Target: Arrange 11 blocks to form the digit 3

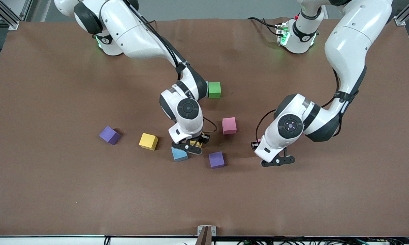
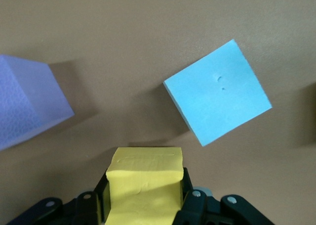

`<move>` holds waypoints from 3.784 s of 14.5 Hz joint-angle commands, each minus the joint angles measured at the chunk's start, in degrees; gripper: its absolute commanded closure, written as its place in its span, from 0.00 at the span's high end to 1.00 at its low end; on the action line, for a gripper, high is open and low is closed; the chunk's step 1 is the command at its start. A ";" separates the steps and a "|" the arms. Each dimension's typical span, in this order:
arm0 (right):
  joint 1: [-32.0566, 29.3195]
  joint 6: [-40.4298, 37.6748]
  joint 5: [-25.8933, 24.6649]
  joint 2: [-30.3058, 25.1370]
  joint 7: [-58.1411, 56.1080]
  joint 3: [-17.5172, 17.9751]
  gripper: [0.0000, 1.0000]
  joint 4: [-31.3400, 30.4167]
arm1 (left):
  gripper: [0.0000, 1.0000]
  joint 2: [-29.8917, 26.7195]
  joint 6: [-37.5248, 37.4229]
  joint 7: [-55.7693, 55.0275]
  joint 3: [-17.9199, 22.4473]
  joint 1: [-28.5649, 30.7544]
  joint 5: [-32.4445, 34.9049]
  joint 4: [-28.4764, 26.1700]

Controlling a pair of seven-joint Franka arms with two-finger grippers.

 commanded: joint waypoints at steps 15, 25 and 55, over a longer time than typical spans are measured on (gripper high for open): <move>0.23 14.78 1.73 -18.69 -13.64 2.88 0.01 -32.28 | 0.55 -0.92 -1.22 -0.12 -0.36 0.36 -0.87 -0.23; 1.03 21.29 2.00 -20.80 -13.20 3.58 0.01 -39.06 | 0.55 -0.92 -1.22 -0.21 -0.36 0.36 -0.87 -0.23; 2.52 19.18 2.09 -20.72 -11.44 3.58 0.01 -39.15 | 0.56 -3.12 -1.22 -19.61 -0.71 -0.78 -0.52 -0.23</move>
